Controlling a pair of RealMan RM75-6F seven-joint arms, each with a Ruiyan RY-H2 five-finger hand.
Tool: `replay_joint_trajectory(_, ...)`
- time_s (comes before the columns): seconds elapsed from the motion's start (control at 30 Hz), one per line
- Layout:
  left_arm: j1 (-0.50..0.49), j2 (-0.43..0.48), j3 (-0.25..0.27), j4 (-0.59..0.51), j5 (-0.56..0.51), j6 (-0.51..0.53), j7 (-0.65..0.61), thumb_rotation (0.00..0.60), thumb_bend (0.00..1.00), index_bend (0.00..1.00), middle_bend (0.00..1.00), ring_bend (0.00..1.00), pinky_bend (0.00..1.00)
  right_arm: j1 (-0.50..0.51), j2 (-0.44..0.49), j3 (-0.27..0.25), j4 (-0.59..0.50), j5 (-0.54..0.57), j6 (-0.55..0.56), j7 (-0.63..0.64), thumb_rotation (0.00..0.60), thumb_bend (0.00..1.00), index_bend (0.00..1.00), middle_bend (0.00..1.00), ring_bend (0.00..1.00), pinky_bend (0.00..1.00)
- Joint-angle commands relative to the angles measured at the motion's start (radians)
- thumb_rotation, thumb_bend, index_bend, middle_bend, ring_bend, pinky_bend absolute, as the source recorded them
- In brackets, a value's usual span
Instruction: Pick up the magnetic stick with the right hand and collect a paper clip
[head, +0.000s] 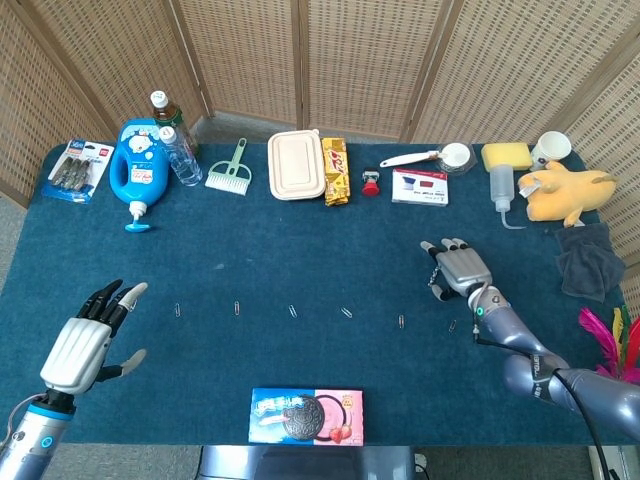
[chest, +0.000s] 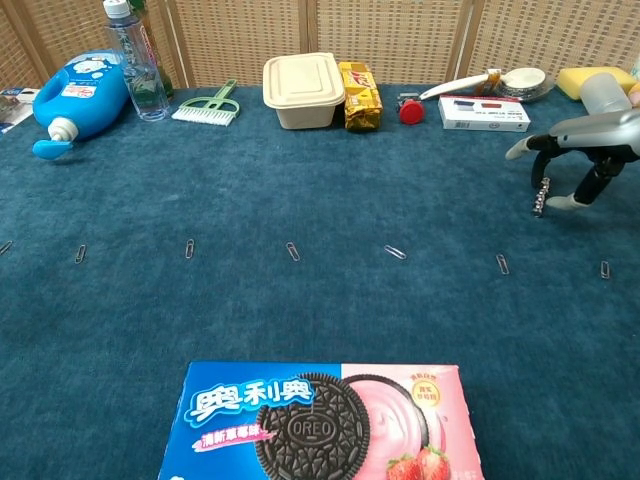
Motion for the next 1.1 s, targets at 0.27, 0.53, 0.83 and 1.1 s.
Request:
replay_joint_trajectory(0.27,0.002,-0.001,0.005,0.008,0.006,0.004,-0.013,0.600,0.42,0.03,0.15,0.05,0.10,-0.020,0.032,-0.024,-0.040,0.057,0.037,-0.024,0.510,0.45,0.00,0.30,0.00,0.09)
replay_joint_trajectory(0.53,0.001,-0.002,0.009,0.005,0.017,0.006,-0.018,0.600,0.42,0.03,0.15,0.05,0.10,-0.047,0.072,-0.039,-0.089,0.080,0.069,-0.026,0.499,0.45,0.00,0.31,0.00,0.09)
replay_joint_trajectory(0.83,0.007,0.002,0.014,0.005,0.028,0.018,-0.022,0.600,0.42,0.03,0.15,0.05,0.10,-0.076,0.118,-0.047,-0.160,0.060,0.115,-0.027,0.496,0.45,0.00,0.31,0.00,0.10)
replay_joint_trajectory(1.1,0.017,0.008,0.021,0.005,0.031,0.031,-0.027,0.600,0.42,0.03,0.15,0.05,0.10,-0.062,0.111,-0.026,-0.168,0.040,0.111,-0.032,0.494,0.45,0.00,0.31,0.00,0.10)
